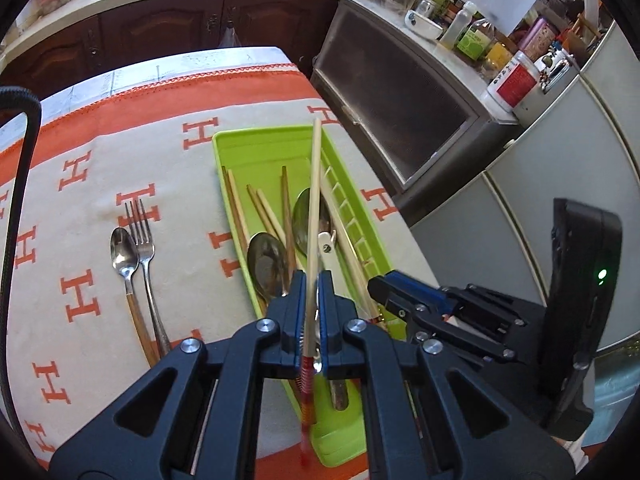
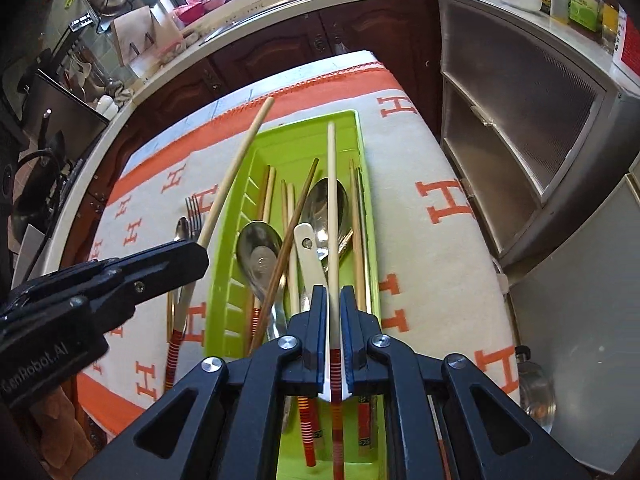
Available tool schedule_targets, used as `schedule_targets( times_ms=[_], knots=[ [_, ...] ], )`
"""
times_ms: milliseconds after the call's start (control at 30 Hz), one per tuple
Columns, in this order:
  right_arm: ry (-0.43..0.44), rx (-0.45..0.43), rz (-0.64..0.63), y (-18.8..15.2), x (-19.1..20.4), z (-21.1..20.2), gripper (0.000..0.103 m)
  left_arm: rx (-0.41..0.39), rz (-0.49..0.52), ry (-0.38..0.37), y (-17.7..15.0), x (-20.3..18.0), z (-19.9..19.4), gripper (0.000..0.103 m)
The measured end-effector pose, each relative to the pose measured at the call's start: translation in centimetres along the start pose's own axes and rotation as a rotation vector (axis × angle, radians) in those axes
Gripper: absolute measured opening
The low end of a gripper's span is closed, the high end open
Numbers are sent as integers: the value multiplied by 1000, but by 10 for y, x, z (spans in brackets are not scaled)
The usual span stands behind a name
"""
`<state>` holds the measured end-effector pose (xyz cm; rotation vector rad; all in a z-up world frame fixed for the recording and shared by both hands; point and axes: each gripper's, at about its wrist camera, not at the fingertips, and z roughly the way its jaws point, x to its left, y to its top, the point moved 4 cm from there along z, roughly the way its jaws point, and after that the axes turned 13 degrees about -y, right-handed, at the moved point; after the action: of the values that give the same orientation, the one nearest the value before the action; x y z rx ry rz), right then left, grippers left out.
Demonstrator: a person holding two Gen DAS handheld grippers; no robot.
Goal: Organize utensils
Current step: 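Carry both chopsticks into the tray and open both tools, then move both tools back over the steel spoon and fork on the cloth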
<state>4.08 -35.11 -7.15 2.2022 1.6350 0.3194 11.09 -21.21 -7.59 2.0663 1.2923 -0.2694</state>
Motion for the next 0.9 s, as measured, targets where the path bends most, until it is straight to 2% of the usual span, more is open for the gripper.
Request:
schedule_targets(
  times_ms=[33,100,133,433,600,800,900],
  knots=[
    [3,-8,9,2,0,1,29,1,-2,5,-1,2,0,3],
    [8,-35,22,6,3,-2,42,6,-16,7,-1,7,-1,3],
    [4,-46,25,7,3,-3,44,8,-22,10,-2,10,-3,3],
    [36,-66,-25,2,23,-17,44,-20,-54,78,-6,40,-34,4],
    [150,12,16,-4,36,-5,42,-40,-91,105,-12,57,-50,4],
    [135,27,1,-5,51,3,34,-51,-94,136,-19,67,-61,4],
    [116,8,-37,-5,59,-2,33,-54,-106,146,-22,73,-64,4]
  ],
)
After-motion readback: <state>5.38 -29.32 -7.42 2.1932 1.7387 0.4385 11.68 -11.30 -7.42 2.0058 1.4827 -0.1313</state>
